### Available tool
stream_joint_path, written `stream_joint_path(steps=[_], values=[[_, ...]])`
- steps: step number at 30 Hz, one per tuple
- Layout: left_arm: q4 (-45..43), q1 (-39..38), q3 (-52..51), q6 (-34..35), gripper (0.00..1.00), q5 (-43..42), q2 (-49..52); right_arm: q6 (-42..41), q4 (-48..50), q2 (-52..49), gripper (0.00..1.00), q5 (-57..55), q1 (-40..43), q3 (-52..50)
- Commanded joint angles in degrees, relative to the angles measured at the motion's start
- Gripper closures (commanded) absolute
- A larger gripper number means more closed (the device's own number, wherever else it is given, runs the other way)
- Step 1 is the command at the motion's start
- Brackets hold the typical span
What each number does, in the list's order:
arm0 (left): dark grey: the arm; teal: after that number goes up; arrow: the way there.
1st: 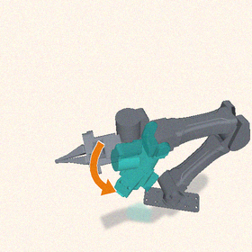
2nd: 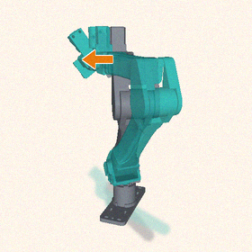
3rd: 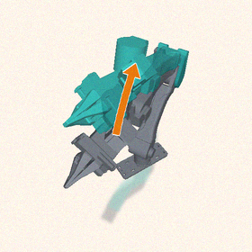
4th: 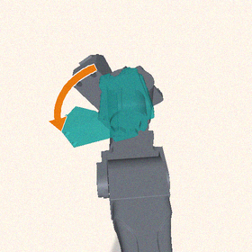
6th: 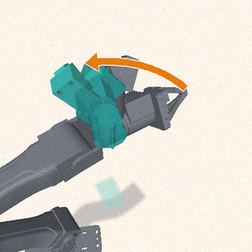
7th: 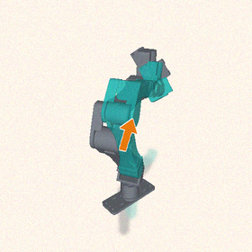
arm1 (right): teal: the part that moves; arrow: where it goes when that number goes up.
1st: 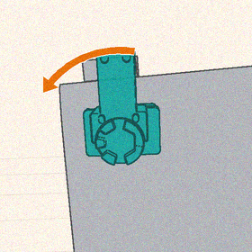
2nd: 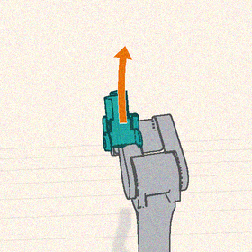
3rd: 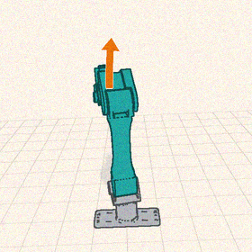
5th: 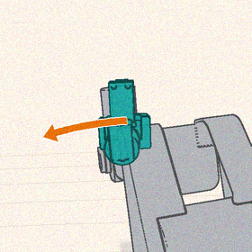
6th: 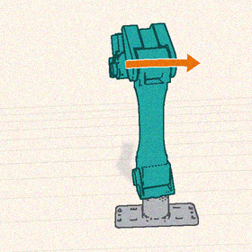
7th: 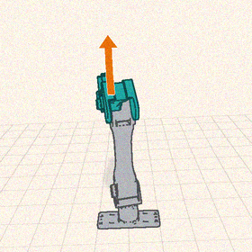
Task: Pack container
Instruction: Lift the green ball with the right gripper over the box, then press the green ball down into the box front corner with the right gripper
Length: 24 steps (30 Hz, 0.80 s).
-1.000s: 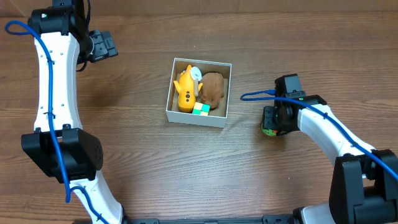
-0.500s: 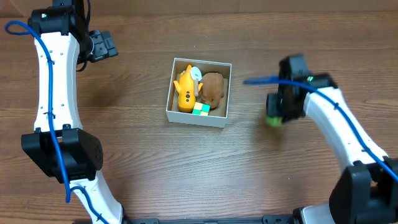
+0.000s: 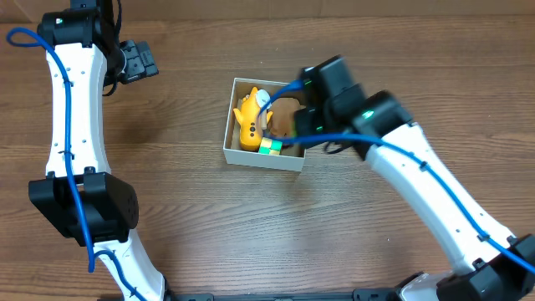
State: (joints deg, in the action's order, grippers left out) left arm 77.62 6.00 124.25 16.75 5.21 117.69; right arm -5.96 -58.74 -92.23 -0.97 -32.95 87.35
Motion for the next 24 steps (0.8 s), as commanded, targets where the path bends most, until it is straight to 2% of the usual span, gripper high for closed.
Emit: stream_joint_path(steps=[1, 5, 12, 24], values=[[-0.1, -0.1, 1.1, 0.0, 0.00, 0.1, 0.3, 0.5, 3.0, -2.2, 0.89, -4.8, -4.8, -2.0], [-0.1, -0.1, 1.1, 0.0, 0.00, 0.1, 0.3, 0.4, 3.6, -5.3, 0.88, -8.5, -6.7, -2.0], [-0.1, -0.1, 1.1, 0.0, 0.00, 0.1, 0.3, 0.4, 4.7, -11.1, 0.87, -8.4, -6.7, -2.0], [-0.1, -0.1, 1.1, 0.0, 0.00, 0.1, 0.3, 0.4, 6.9, -11.5, 0.87, -8.4, -6.7, -2.0]])
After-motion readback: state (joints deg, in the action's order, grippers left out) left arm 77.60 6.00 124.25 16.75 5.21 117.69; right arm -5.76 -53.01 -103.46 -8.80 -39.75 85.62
